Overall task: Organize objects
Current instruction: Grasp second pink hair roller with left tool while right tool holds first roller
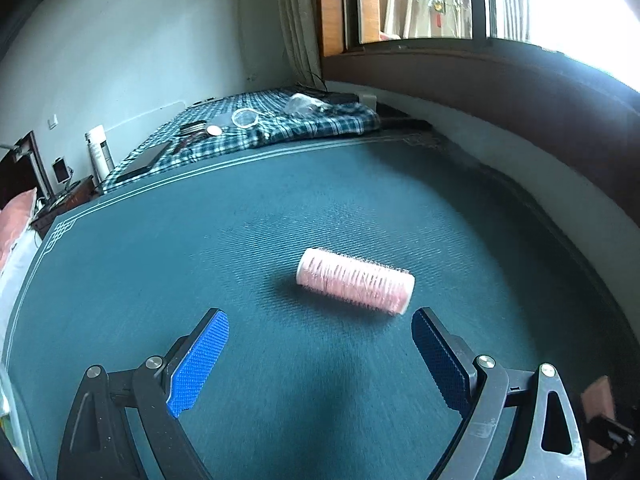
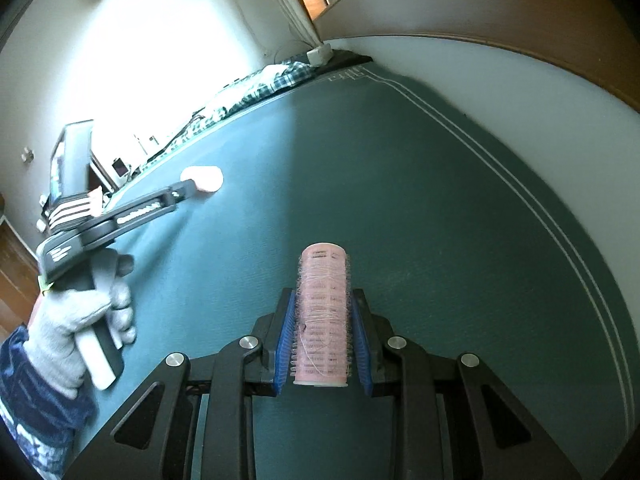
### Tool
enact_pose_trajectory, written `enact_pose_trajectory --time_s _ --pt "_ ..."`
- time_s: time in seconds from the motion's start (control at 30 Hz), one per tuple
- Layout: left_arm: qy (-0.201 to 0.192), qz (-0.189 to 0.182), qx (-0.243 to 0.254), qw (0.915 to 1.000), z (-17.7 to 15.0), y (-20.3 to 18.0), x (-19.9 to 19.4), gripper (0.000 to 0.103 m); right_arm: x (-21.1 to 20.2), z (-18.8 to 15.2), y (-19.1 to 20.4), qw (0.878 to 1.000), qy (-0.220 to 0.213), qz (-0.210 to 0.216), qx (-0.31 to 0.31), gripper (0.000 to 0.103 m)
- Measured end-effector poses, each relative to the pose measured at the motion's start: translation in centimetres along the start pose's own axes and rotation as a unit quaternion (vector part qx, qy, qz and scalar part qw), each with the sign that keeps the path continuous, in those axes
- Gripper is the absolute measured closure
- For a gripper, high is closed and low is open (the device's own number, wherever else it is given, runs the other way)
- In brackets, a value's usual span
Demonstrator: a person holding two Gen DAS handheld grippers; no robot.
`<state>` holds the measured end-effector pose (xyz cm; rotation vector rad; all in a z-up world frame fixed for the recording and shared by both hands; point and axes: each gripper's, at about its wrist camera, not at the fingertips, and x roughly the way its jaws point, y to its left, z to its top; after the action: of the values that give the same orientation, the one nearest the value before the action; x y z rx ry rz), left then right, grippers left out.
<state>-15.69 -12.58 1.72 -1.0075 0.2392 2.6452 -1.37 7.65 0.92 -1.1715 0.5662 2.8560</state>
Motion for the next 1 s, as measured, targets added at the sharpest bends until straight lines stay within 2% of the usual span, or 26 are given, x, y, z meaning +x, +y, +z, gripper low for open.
enact_pose_trajectory --time_s 0.13,0.27,0.4,0.5,0.6,0.63,0.87,1.0 --pt "-0.015 0.009 0.037 0.9991 1.2 -1.1 0.7 0.008 0.1 -0.2 0.1 1.000 -0.004 0.001 -0.002 0.075" --pt "0.005 0.013 0.071 0.9974 1.8 -1.9 2.0 0.008 0.0 -0.3 -0.1 1.000 -0.005 0.006 0.001 0.075" --pt "0.047 0.003 0.067 0.9967 2.0 -1.7 3.7 0.008 -0.1 -0.3 -0.3 1.000 -0.007 0.006 0.005 0.075" --pt "0.053 -0.009 0.059 0.9968 2.0 -1.3 3.8 0.009 -0.1 -0.3 -0.2 1.000 -0.006 0.006 0.005 0.075" --pt "0.052 -0.029 0.057 0.9966 2.0 -1.3 3.8 0.021 -0.1 -0.3 -0.2 1.000 -0.007 0.005 0.004 0.075" --pt "0.051 -0.038 0.056 0.9964 2.0 -1.3 3.8 0.028 -0.1 -0.3 -0.1 1.000 -0.007 0.005 0.004 0.075" --pt "0.049 -0.029 0.064 0.9963 1.7 -1.7 3.2 0.028 0.2 -0.1 -0.2 1.000 -0.009 -0.001 0.000 0.075" --pt "0.040 -0.015 0.071 0.9965 0.9 -2.0 1.5 0.028 0.3 -0.1 -0.3 1.000 -0.010 -0.001 -0.001 0.075"
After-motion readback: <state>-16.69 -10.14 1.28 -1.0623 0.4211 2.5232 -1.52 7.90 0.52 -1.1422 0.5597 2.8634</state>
